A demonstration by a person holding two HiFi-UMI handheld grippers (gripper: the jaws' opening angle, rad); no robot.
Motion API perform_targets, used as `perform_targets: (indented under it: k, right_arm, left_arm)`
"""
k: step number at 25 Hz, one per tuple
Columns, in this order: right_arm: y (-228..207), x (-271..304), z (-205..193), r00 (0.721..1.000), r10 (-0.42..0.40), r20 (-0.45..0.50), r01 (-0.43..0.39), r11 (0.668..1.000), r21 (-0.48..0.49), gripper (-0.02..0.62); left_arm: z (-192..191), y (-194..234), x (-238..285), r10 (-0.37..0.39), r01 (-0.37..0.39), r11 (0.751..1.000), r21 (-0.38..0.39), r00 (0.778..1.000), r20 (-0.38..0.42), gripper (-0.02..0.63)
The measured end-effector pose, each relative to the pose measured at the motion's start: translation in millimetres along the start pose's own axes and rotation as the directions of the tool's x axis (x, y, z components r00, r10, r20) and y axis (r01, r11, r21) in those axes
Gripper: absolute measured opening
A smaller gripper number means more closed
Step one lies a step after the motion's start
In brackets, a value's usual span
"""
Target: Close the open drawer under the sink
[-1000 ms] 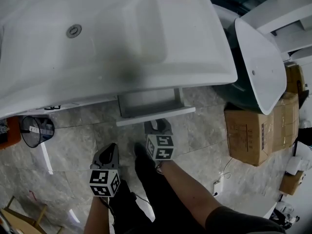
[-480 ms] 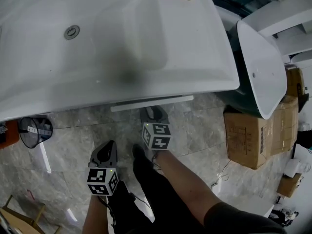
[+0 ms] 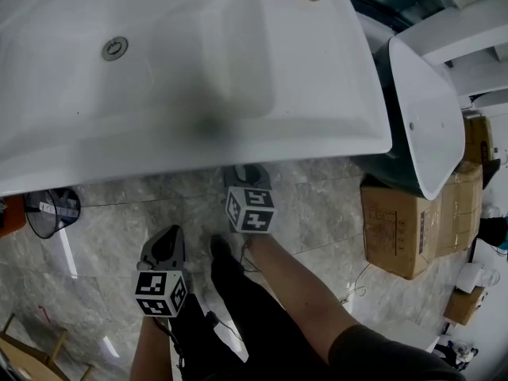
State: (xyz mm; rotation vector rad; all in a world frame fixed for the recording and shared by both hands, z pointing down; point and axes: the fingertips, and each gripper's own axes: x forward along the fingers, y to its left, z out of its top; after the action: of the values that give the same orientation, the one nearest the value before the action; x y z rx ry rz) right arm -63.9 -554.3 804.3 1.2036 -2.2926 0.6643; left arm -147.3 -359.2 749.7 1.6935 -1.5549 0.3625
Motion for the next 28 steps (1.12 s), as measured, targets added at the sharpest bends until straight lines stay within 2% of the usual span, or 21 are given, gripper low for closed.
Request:
perform_targets:
  k: [6,10,15,18,22,26,28]
  right_arm:
    - [-1,11,9,1.0,0.006,0.008,-0.006,1.0,0.01,0.153]
    - [-1,13,9,1.0,-0.004,0.011,0.004,1.0,-0.016,0.153]
    - [0,6,-2,0.999,0.023,-0.044,-0.022,0.999,0.034,0.155]
    - [-3,-16,0,0.998,0.002,-0.064,0.002,0.999,0.05,0.155]
    - [10,-65,17,0.999,-0.036,-0.04,0.039,0.997,0.068,0.155]
    - [47,-121,41,1.0,-0.022,0.016,0.021,0.997,0.079,0.149]
    - [72,-151,49,0.999,-0.012,0.052,0.006,0.994,0.112,0.113]
  left_arm:
    - [2,4,-1,0.019,-0.019,1.0,-0.015,1.0,0.004,0.015]
    - [7,4,-3,0.031,-0.03,0.999,-0.036,0.999,0.017,0.015]
    - [24,-1,-16,0.037,-0.035,0.998,-0.056,0.998,0.042,0.015]
    - [41,-9,-33,0.014,-0.011,0.999,-0.05,0.998,0.063,0.015]
    - [56,-13,-68,-0.028,0.029,0.999,-0.016,0.997,0.072,0.015]
    - [68,-10,-117,-0.065,0.062,0.997,0.037,0.995,0.081,0.015]
    - [72,-4,-146,-0.079,0.074,0.996,0.055,0.993,0.09,0.015]
